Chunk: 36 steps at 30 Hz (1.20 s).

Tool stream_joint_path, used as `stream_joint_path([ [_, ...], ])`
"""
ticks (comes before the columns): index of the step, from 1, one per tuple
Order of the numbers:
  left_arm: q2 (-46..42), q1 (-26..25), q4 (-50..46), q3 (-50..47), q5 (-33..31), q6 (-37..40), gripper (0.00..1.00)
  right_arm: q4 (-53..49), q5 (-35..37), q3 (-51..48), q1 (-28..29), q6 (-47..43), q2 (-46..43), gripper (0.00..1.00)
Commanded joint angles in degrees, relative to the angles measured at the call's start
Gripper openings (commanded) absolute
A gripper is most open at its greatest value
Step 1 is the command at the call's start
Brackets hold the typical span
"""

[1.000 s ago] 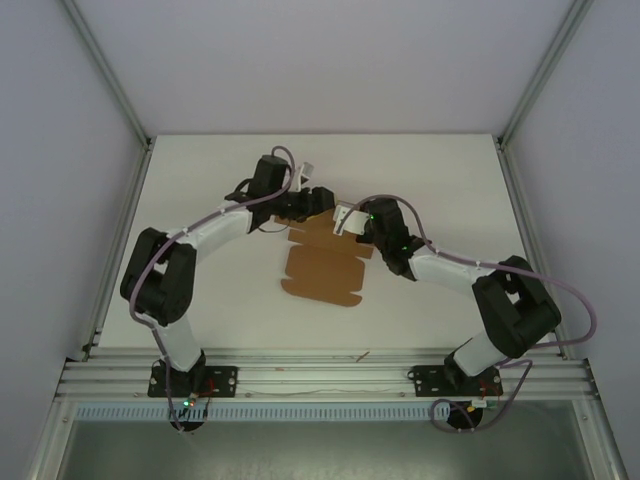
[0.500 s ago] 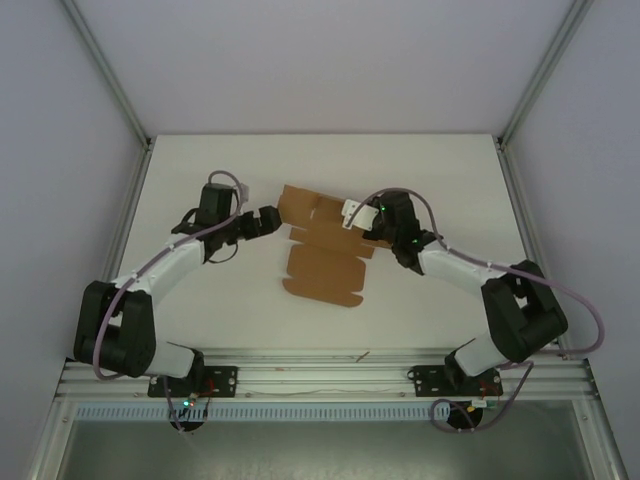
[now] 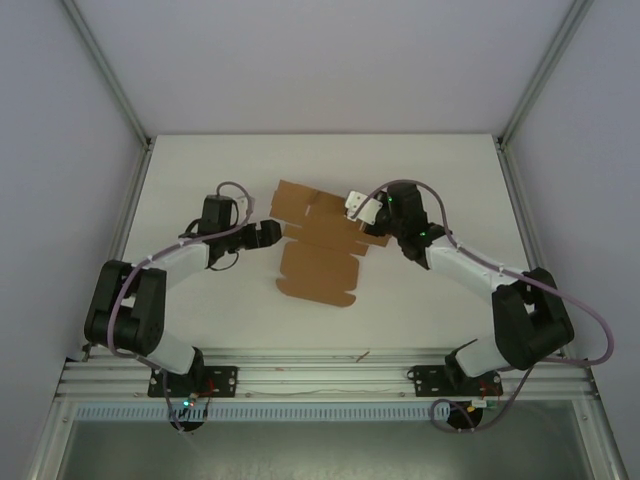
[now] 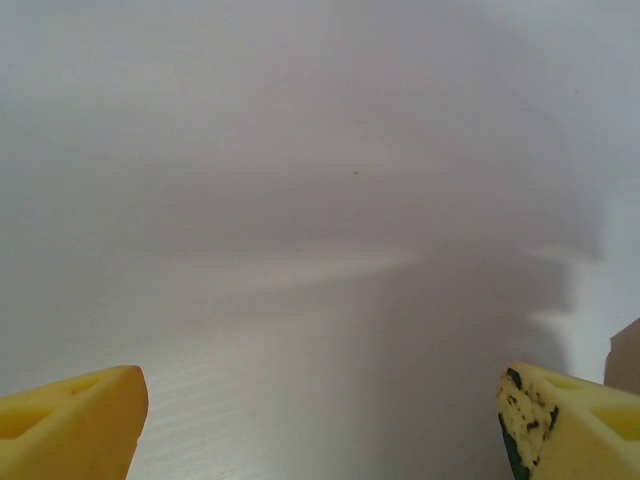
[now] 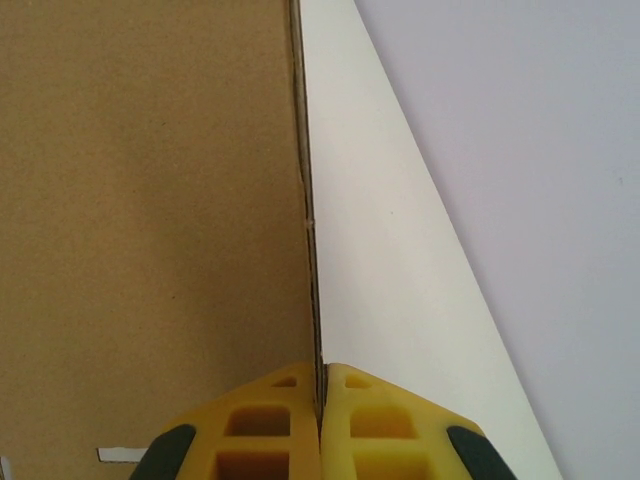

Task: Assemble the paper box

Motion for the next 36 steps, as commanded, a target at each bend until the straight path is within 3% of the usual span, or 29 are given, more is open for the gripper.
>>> stream_joint_path([
  [1,-0.1,-0.1,6.5,-0.3,5.3,2.3,0.88,-0.2,-2.3,1.8,0.0,2.6,-1.1,0.0],
  [7,2.0,-0.4,12.6,-0.9,16.9,1.6,0.83,0.0,-4.0,1.6,0.0,4.2,-1.5,0.0],
  [11,0.9,-1.4,16.3,-1.6,21.3,1.3,0.83,-0.1,-5.0,1.4,0.1,4.9,-1.2,0.0],
  [21,4.3,-5.1,20.1,0.3,23.7,-1.1,0.78,1.8,-5.8,0.8,0.8,6.3,-0.5,0.0],
  [29,6.2,-5.9,24.4,0.6,25.7,-3.4,0.66,3.3,-7.7,0.2,0.9,8.6,-1.1,0.0],
  [36,8.3,-6.9,28.8,1.1,27.2,-5.5,0.47,4.4,-9.7,0.8,1.3,9.9,-0.5,0.0],
])
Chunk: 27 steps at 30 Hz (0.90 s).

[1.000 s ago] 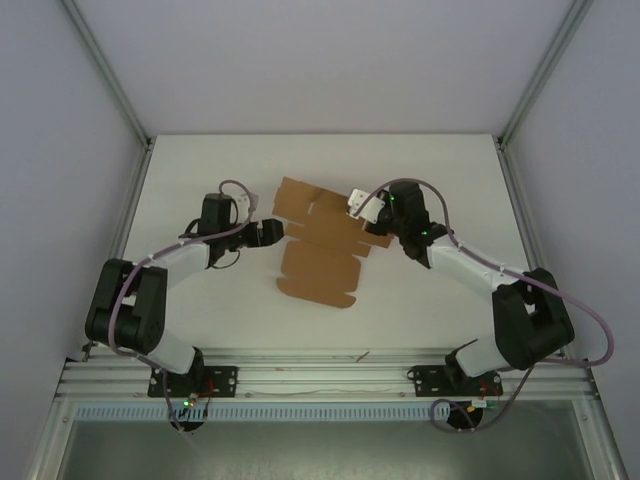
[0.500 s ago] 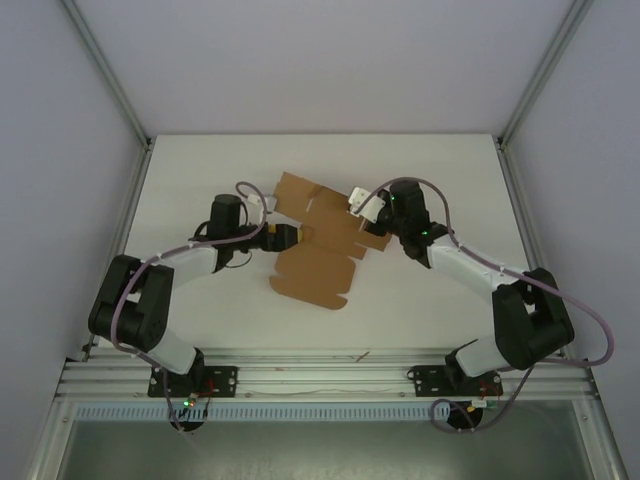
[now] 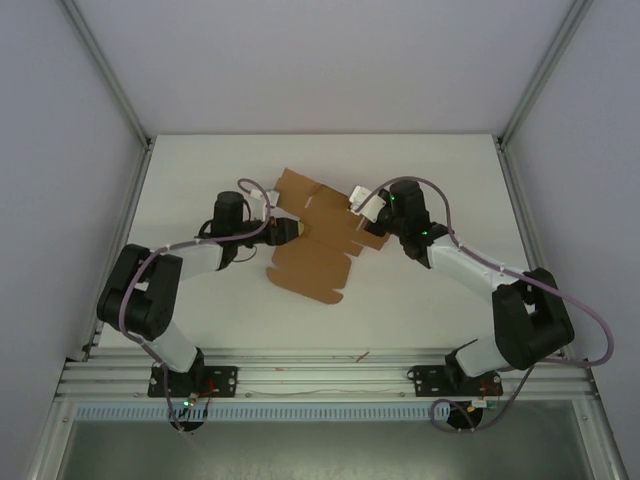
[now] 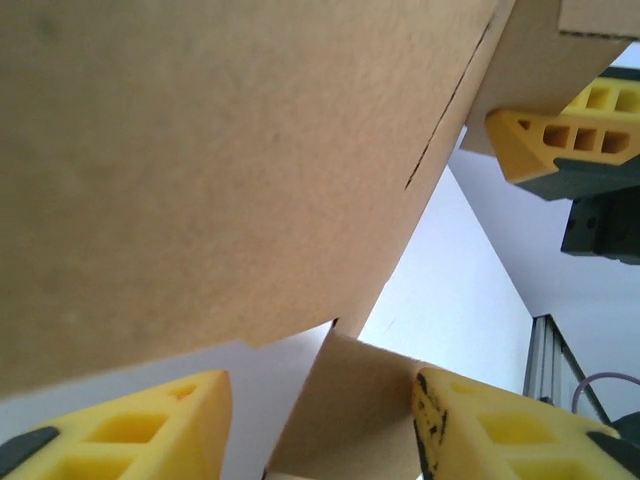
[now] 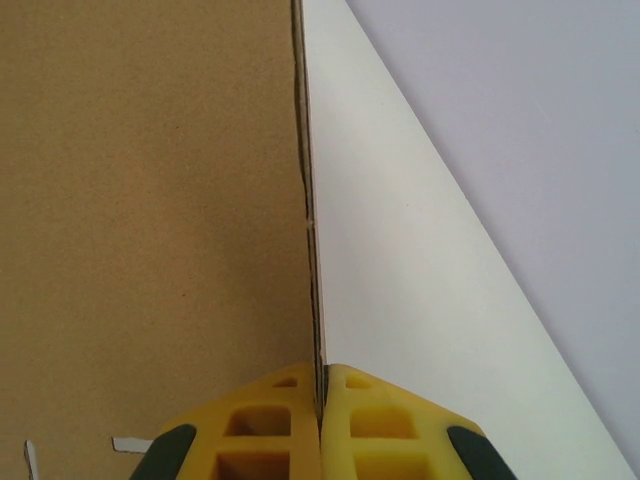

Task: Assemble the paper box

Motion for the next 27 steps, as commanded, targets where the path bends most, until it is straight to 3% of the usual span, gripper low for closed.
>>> stream_joint_path([
  [1,1.5,-2.5,4.3,1.7,5.0,-0.4,0.44,4.4,-7.6,0.8,2.0,2.0,-0.7,0.0],
  [12,2.0,-3.8,0.1,3.1,-2.0,-1.8,0.19,3.0,-7.5,0.6,3.9,0.4,-2.4,0.0],
  [20,2.0,-3.9,-8.0,5.1,-12.6,-8.0,0.14,-5.1,0.8,-0.9,10.2,-6.6,-4.9,0.0],
  [27,6.1,-3.9,-8.4,5.6,-12.8,-14.2,0.14,-11.6,12.2,-2.3,17.1,-7.3,-4.3,0.0],
])
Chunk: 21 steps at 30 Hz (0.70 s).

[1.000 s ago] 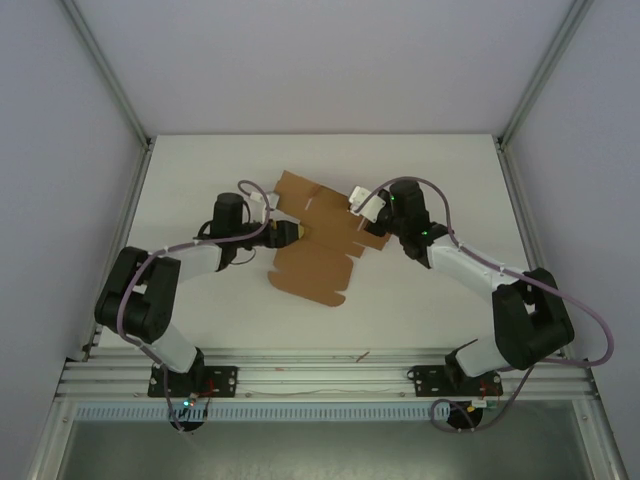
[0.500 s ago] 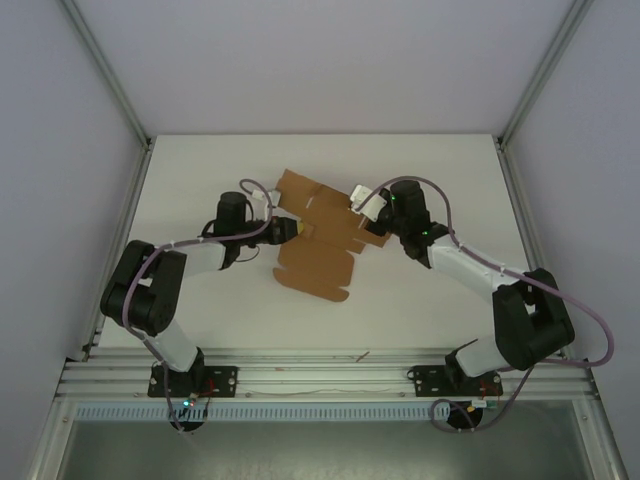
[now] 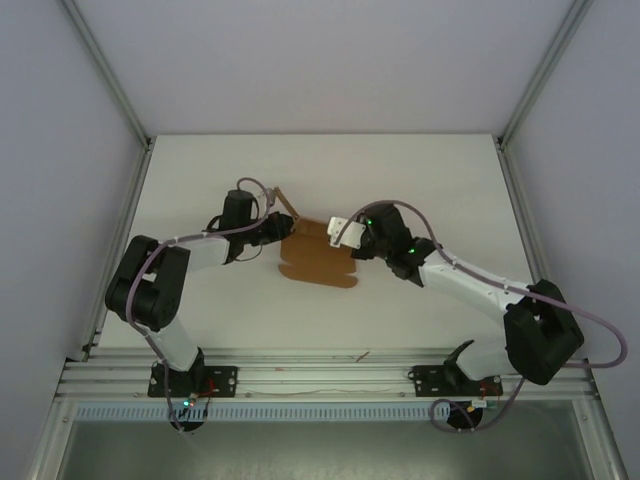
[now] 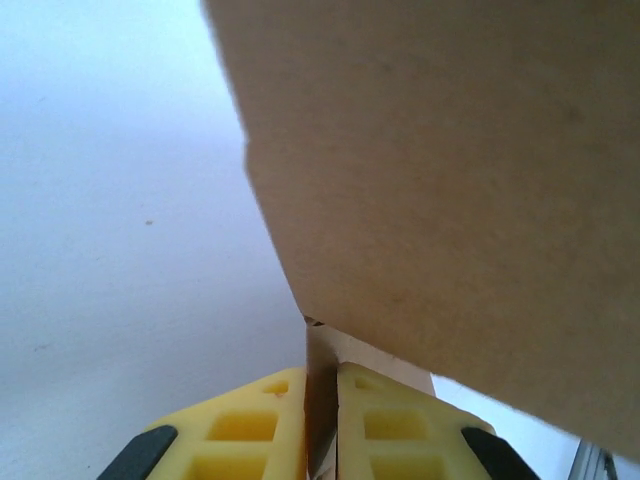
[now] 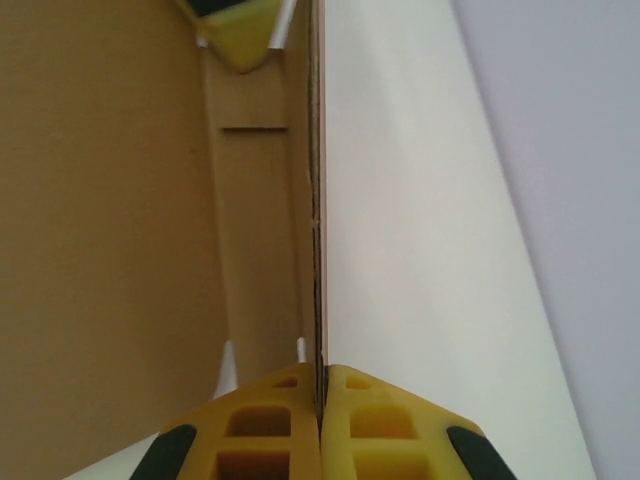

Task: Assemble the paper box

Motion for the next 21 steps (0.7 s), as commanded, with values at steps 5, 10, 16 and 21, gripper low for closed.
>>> stream_joint_path([
  [5,4.0,-2.2,0.6,1.8,3.7,-5.2,0.14,4.5,13.3,-3.0,6.2,-2.5,2.8,0.0],
  [10,2.4,-2.2,-1.9,0.0,1.9,-4.2,0.21,9.4,21.2,-2.1,6.0,-5.9,6.1,0.0],
  [16,0.1,-1.8,-6.4,-2.0,-0.7,-2.1,0.26,9.2,23.9,-0.7,5.2,-8.5,8.5,0.0],
  [21,-3.3,-0.2,-12.3,-3.0,-2.8,0.6,0.3,10.1,24.7,-0.3,4.3,-10.3,8.5,0.0],
])
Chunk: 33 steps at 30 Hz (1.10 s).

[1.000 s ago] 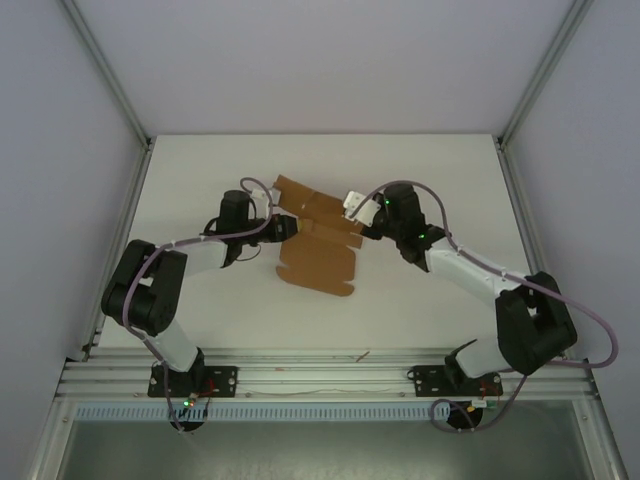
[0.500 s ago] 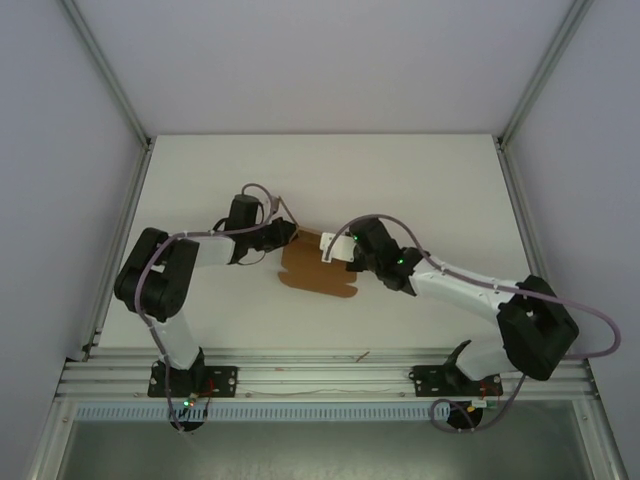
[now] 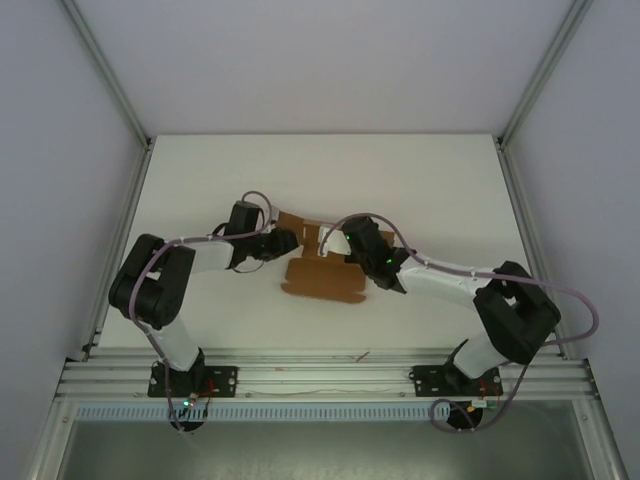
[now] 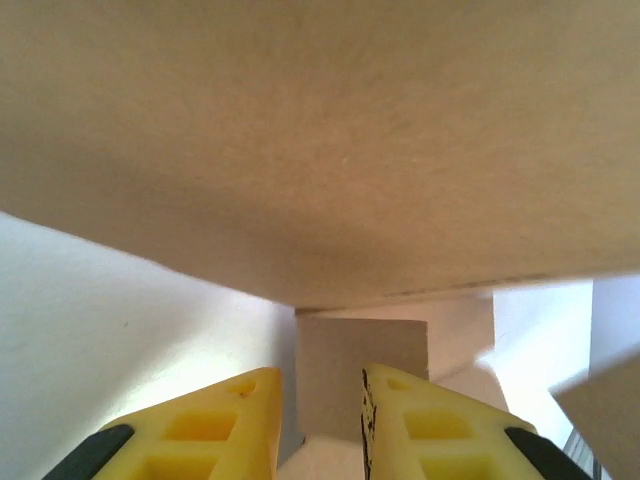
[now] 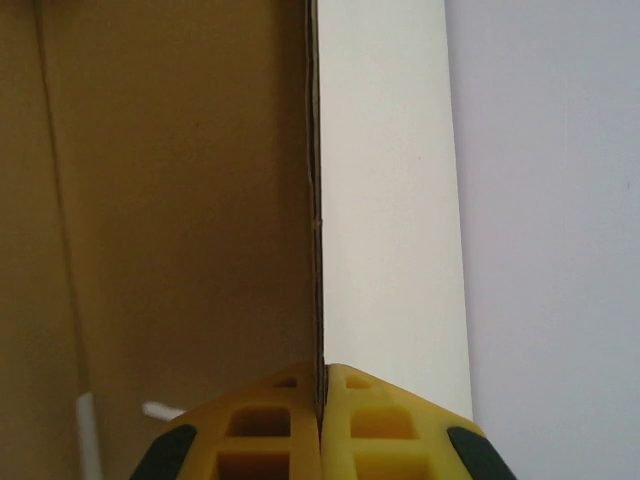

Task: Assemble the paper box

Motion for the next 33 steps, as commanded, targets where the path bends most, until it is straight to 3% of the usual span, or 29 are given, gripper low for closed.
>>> stream_joint_path([
  [1,-4.1,1.4,-6.3,-0.5,-3.1,3.7,0.33,0.9,2.4,1.2,-0.5,-3.1,-0.1,0.0],
  [7,-12.0,2.7,-15.5,0.9,-10.6,10.2,0.56,3.2,1.7,0.2,-1.1,-5.7,-0.9,0.0],
  [12,-15.1,3.4,-22.3,8.2,-14.6,21.8,0.99,6.9,-0.6,-1.0,-1.5,-7.6,-1.6,0.0],
  [17,-14.8,4.5,-23.8,15.8,-20.0,37.3,1.0,4.8,-3.6,-0.1,-1.7,-6.9,-1.5,0.0],
  [21,-9.4,6.7,-34.2,22.8,-7.2,57.1,1.0,3.4,-4.3,0.2,-2.1,-6.9,-1.8,0.0],
  [23,-6.6,6.6,-39.8,26.3,-5.3,65.2,1.0,2.8,-5.0,0.5,-2.3,-6.6,-2.2,0.0],
  [27,-1.5,6.6,-50.7,34.4,0.9,75.6,0.97,2.2,-5.5,0.8,-2.6,-6.2,-2.4,0.0],
  [29,-0.3,6.5,-51.4,35.5,3.7,79.6,0.96,1.6,-5.8,1.3,-2.8,-5.5,-2.4,0.0],
  [33,3.5,5.3,-52.9,39.4,1.0,81.4,0.96,0.0,-7.3,2.0,-3.4,-4.7,-2.9,0.0],
])
